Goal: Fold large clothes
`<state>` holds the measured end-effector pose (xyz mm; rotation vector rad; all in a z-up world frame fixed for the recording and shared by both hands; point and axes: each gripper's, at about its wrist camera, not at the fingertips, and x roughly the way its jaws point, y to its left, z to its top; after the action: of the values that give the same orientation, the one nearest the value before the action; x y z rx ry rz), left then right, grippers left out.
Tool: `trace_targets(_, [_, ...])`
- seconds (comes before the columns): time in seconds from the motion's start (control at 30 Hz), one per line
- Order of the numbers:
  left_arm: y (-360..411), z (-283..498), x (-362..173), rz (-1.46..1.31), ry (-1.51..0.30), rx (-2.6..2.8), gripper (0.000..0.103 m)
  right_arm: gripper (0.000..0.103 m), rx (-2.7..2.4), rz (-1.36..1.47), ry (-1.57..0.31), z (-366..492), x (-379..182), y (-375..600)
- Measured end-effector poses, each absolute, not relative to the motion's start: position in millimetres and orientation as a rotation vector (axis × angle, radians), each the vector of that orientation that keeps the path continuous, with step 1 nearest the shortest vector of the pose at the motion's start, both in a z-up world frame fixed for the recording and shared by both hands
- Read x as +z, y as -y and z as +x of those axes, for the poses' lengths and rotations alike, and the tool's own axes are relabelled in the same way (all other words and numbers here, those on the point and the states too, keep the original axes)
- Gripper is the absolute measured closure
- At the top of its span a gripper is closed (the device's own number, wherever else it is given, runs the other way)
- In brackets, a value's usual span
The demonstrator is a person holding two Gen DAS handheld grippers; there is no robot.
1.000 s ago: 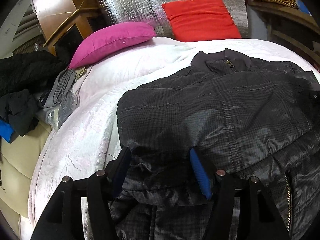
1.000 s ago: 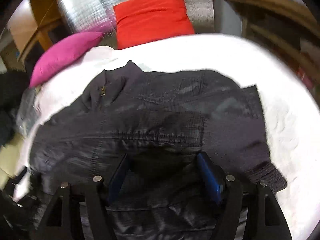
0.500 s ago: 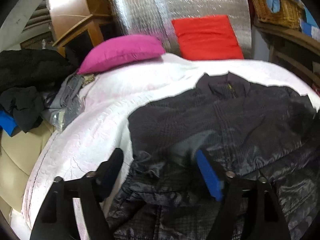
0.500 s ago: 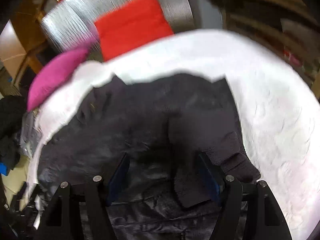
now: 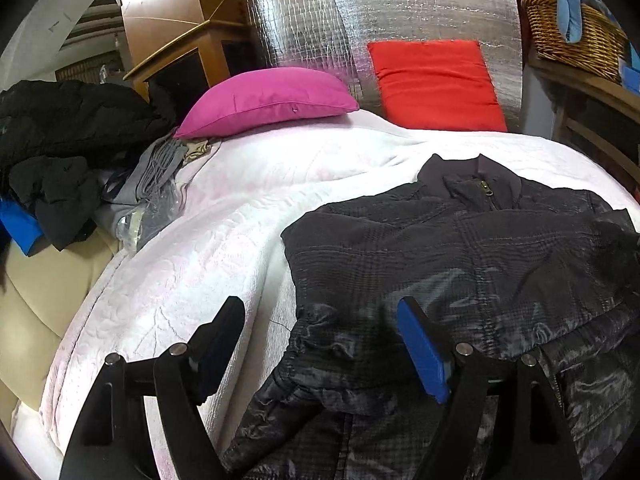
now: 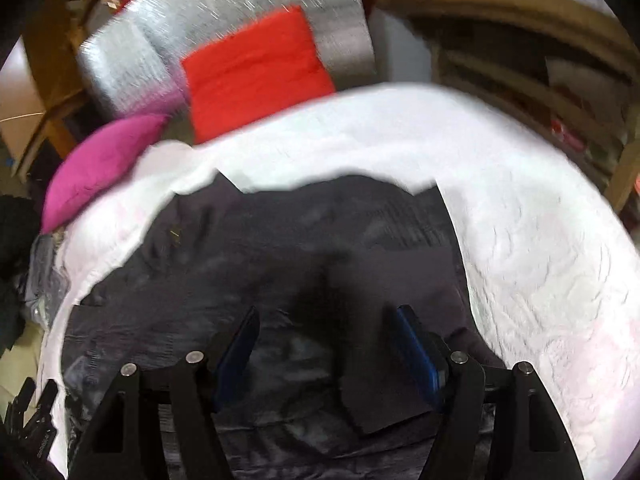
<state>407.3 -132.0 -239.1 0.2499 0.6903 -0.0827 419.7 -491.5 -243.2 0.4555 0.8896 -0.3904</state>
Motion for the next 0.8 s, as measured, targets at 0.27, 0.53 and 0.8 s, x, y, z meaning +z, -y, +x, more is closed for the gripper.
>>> trace_targets(0.27, [131.5,406.2,-238.7,0.243,-0.688,-0.085,0.024,0.030,-0.313,0.422,-0.838,414.6,-226.6,472.3])
trace_targets(0.53, [143.1,406.6,-244.0,0.256,-0.707,-0.097,0.024,0.033,-0.095,0.342,-0.902,430.9,-238.0,412.6])
trace_targets(0.8, [157.0,418.2,-272.1,0.346,-0.823,-0.083,0.022,0.033,-0.092,0.304,-0.998,434.5,-253.1,403.2])
